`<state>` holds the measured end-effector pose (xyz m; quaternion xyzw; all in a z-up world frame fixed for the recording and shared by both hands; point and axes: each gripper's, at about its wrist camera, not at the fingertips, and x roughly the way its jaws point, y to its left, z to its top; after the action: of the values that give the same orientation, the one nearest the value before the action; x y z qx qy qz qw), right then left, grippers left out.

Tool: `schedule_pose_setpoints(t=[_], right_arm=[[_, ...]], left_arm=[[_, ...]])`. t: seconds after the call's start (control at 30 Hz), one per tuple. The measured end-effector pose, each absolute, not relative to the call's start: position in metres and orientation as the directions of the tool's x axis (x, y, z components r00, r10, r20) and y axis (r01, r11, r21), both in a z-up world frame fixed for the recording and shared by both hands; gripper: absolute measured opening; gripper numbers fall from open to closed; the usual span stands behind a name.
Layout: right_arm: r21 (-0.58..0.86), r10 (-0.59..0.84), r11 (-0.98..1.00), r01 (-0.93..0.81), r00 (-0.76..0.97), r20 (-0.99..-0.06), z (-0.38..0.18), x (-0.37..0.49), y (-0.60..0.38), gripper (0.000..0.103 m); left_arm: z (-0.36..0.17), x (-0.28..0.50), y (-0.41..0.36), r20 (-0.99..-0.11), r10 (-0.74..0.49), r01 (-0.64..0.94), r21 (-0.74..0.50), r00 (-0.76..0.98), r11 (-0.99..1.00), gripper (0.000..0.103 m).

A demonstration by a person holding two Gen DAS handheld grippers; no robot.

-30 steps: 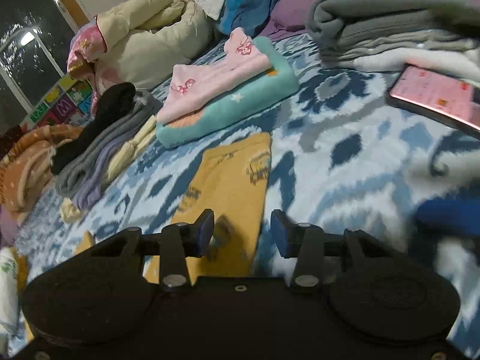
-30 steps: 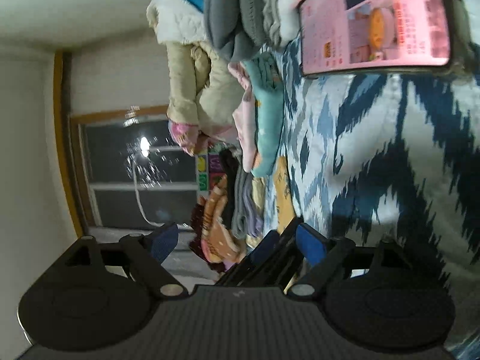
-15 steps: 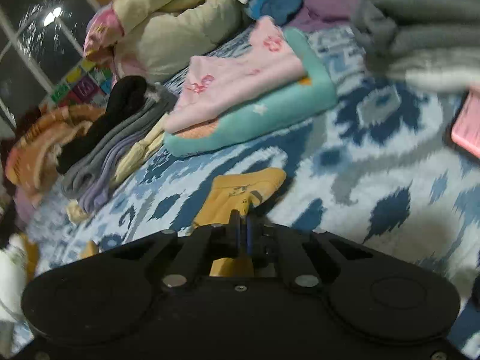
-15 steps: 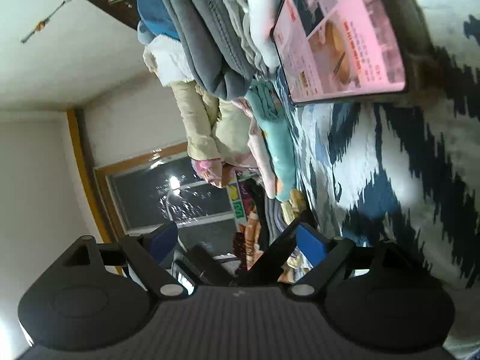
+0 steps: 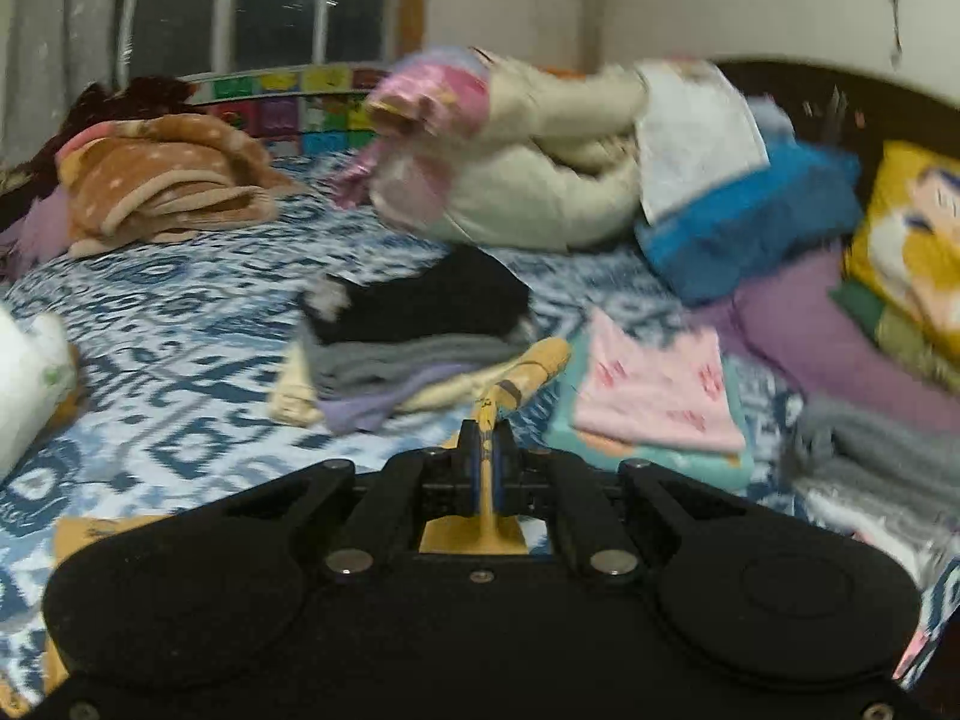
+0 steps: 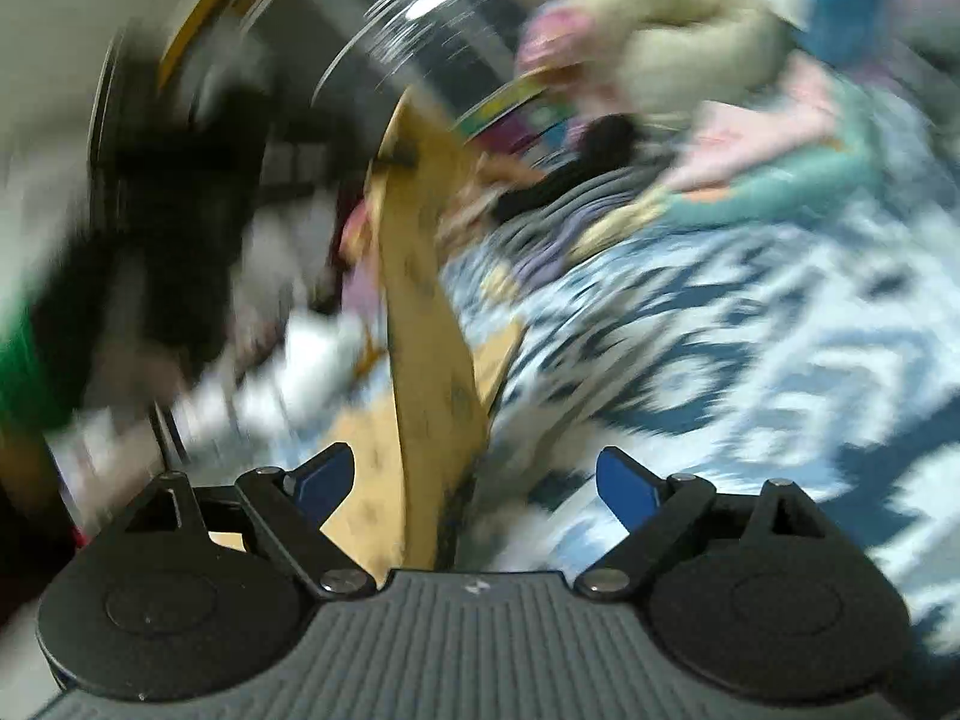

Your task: Fold clothes

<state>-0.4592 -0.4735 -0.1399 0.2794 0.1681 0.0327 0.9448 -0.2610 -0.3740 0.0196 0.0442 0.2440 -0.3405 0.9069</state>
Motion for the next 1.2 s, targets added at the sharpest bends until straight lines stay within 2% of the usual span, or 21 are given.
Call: schedule_pose_setpoints(t=[0.1, 0.23, 0.3, 0.37, 0.43, 0.5, 0.63, 0.83, 0.97, 1.2], right_arm=[[0.357, 0.162, 0.934, -0.024, 0.918, -0.362, -0.135, -0.447, -0.431, 0.087], [0.223, 0.157, 0.972, -0.069, 0.902, -0.403, -0.139, -0.441, -0.389, 0.085], [0.140, 0.128, 0.987, -0.075, 0.898, -0.422, -0.140, -0.437, -0.370, 0.074], [0.053, 0.087, 0.996, -0.071, 0.892, -0.444, -0.142, -0.434, -0.353, 0.053], [0.017, 0.053, 0.999, -0.051, 0.889, -0.455, -0.142, -0.431, -0.345, 0.042], [0.002, 0.023, 1.000, -0.024, 0.894, -0.447, -0.140, -0.433, -0.343, 0.042], [-0.029, -0.005, 1.000, -0.010, 0.882, -0.470, -0.143, -0.429, -0.342, 0.030], [-0.166, -0.018, 0.984, -0.071, 0.876, -0.481, -0.148, -0.429, -0.320, 0.013], [-0.235, -0.013, 0.965, -0.120, 0.868, -0.497, -0.152, -0.430, -0.307, 0.009], [-0.326, -0.015, 0.929, -0.174, 0.864, -0.504, -0.157, -0.433, -0.291, 0.008]], left_arm=[[0.028, -0.253, -0.339, -0.456, -0.586, 0.609, -0.114, 0.670, 0.785, 0.002], [0.031, -0.245, -0.299, -0.441, -0.583, 0.590, -0.140, 0.682, 0.795, 0.002], [0.029, -0.240, -0.278, -0.440, -0.579, 0.580, -0.149, 0.687, 0.801, 0.003], [0.026, -0.235, -0.259, -0.441, -0.583, 0.572, -0.175, 0.682, 0.802, 0.002], [0.022, -0.231, -0.245, -0.440, -0.589, 0.566, -0.200, 0.678, 0.800, 0.002], [0.017, -0.230, -0.232, -0.436, -0.593, 0.561, -0.215, 0.677, 0.799, 0.002], [0.013, -0.225, -0.201, -0.431, -0.595, 0.551, -0.237, 0.679, 0.800, 0.002], [0.003, -0.222, -0.164, -0.419, -0.598, 0.537, -0.266, 0.684, 0.801, 0.003], [-0.008, -0.226, -0.143, -0.422, -0.590, 0.525, -0.273, 0.688, 0.806, 0.003], [-0.040, -0.226, -0.108, -0.462, -0.540, 0.455, -0.291, 0.703, 0.841, 0.003]])
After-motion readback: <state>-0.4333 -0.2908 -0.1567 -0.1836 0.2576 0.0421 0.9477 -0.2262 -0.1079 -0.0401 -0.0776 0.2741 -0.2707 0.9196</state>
